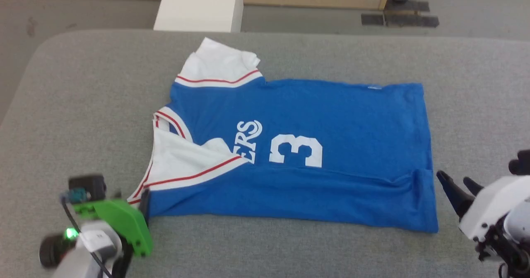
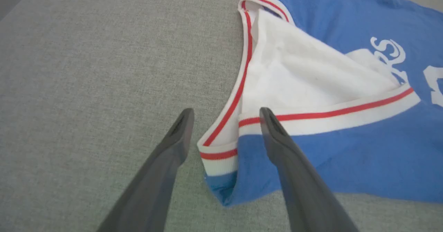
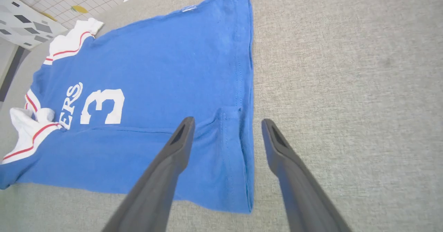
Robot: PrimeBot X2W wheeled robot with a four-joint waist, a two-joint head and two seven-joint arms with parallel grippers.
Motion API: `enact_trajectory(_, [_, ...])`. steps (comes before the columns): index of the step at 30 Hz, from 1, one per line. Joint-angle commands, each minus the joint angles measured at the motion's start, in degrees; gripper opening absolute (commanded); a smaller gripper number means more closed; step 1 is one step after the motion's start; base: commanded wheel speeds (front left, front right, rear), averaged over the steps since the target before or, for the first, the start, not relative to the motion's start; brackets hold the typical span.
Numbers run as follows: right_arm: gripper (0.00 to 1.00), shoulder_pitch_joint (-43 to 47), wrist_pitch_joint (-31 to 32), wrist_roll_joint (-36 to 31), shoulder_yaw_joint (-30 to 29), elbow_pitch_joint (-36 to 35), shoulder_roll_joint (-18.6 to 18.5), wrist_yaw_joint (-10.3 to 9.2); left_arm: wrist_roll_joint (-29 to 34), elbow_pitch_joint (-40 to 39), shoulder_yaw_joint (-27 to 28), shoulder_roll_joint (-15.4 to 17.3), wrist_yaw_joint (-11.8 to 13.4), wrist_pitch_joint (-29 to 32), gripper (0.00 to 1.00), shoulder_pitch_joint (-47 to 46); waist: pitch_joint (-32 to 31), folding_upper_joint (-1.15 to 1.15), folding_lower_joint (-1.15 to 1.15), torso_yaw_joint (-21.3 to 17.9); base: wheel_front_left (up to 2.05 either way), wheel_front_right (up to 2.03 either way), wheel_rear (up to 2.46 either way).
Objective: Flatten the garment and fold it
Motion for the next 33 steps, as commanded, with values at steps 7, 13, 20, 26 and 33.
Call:
enact_trajectory(7, [1.0,3.2,-0.1,1.4,-1.0,-2.9,0.0,-0.08,-2.7,-7.9,-0.8,2.4,3.6,10.5,1.0,5.0,-0.7,0.0,0.0,-0.7,0.0,0.0,0.0])
enact_trajectory(13, [1.0,2.7,-0.5,1.8,-0.2,-3.3,0.0,-0.08,-3.8,-3.4,-1.2,2.5,3.3,13.4,1.0,2.6,1.4,0.0,0.0,-1.9,0.0,0.0,0.0])
enact_trajectory(20, [1.0,3.5,1.6,-2.1,2.1,-4.5,0.0,-0.08,-5.7,-0.6,0.1,1.7,1.3,10.6,0.0,2.1,2.1,0.0,0.0,-2.5,0.0,0.0,0.0])
enact_trajectory(26, [1.0,4.6,5.9,-10.9,5.1,-5.3,0.0,-0.08,-7.9,-6.7,3.9,1.0,2.1,5.7,0.0,6.1,1.8,0.0,0.0,-1.9,0.0,0.0,0.0])
enact_trajectory(33, [1.0,2.5,7.8,-16.5,7.4,1.1,-0.5,-0.08,-7.8,-14.2,3.5,0.8,4.0,6.2,0.0,9.4,2.9,0.0,0.0,0.0,0.0,0.0,0.0])
